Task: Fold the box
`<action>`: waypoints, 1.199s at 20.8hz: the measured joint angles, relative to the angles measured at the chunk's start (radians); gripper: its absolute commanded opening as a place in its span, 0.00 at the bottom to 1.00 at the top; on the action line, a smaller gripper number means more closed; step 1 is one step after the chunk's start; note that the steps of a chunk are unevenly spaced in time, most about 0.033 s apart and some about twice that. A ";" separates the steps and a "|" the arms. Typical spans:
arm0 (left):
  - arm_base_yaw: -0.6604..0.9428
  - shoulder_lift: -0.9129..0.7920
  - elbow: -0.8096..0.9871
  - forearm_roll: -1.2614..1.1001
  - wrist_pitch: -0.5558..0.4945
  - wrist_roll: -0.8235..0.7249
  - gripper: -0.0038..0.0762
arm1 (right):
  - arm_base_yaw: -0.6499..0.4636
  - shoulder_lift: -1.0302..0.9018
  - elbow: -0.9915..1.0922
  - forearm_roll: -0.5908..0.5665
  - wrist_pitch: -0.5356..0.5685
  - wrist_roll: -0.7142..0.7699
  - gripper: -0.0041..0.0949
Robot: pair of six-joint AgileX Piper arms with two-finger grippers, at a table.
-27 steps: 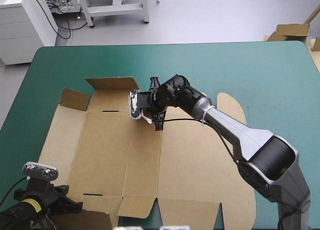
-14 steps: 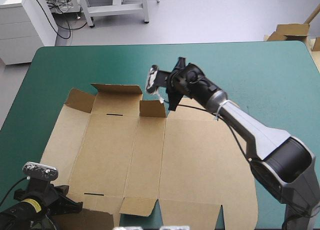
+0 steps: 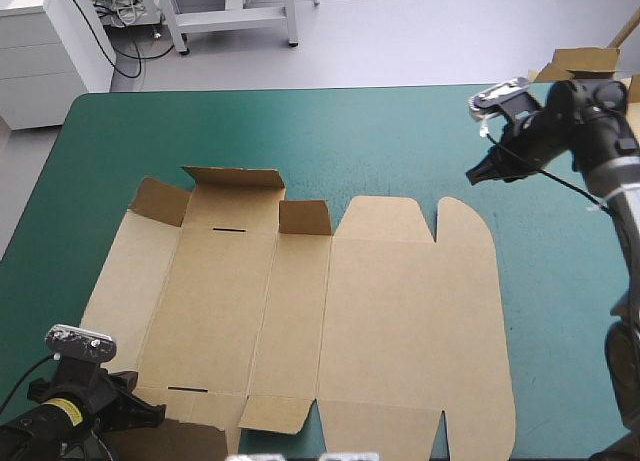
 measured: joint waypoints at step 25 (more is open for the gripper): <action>0.000 0.276 -0.194 0.079 -0.213 -0.102 0.04 | -0.176 -0.944 0.895 0.081 0.007 0.164 0.29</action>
